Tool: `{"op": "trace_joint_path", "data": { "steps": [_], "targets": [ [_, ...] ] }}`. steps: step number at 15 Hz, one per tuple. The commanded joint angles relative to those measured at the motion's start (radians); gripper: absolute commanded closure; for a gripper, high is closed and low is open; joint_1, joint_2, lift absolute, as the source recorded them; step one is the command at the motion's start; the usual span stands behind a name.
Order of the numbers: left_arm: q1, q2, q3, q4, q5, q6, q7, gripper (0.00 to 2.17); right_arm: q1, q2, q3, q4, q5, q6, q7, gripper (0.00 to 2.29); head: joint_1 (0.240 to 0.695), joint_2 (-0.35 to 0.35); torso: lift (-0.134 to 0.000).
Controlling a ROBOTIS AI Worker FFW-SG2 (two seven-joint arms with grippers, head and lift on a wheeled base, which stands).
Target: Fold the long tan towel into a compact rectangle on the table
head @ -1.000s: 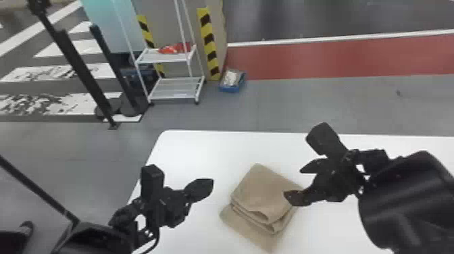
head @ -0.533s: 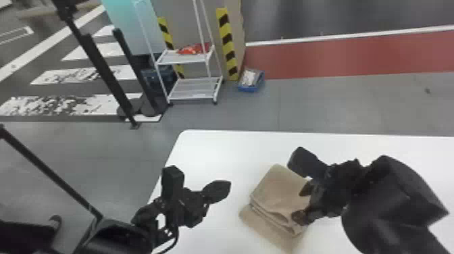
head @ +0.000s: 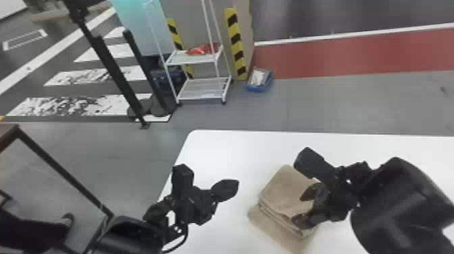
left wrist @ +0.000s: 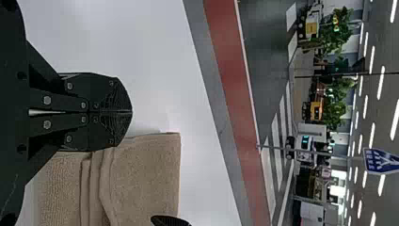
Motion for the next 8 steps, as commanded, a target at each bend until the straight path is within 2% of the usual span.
{"op": "trace_joint_path", "data": {
  "steps": [1, 2, 5, 8],
  "targets": [
    [-0.004, 0.000, -0.007, 0.008, 0.000, -0.001, 0.002, 1.90, -0.005, 0.001, 0.009, 0.000, -0.021, 0.001, -0.004, 0.47, 0.695, 0.330, 0.000],
    [-0.006, -0.002, -0.010, 0.010, 0.000, -0.004, 0.002, 1.90, -0.023, 0.001, 0.020, 0.018, -0.051, 0.001, -0.011, 0.47, 0.695, 0.336, 0.000],
    [-0.015, -0.003, -0.016, 0.013, 0.000, -0.004, 0.003, 1.90, -0.057, 0.001, 0.066, 0.121, -0.049, -0.005, -0.047, 0.47, 0.695, 0.337, 0.000],
    [-0.023, -0.003, -0.021, 0.020, 0.000, -0.004, 0.003, 1.90, -0.092, 0.001, 0.093, 0.170, -0.057, 0.007, -0.042, 0.50, 0.695, 0.327, 0.000]
  ]
}}
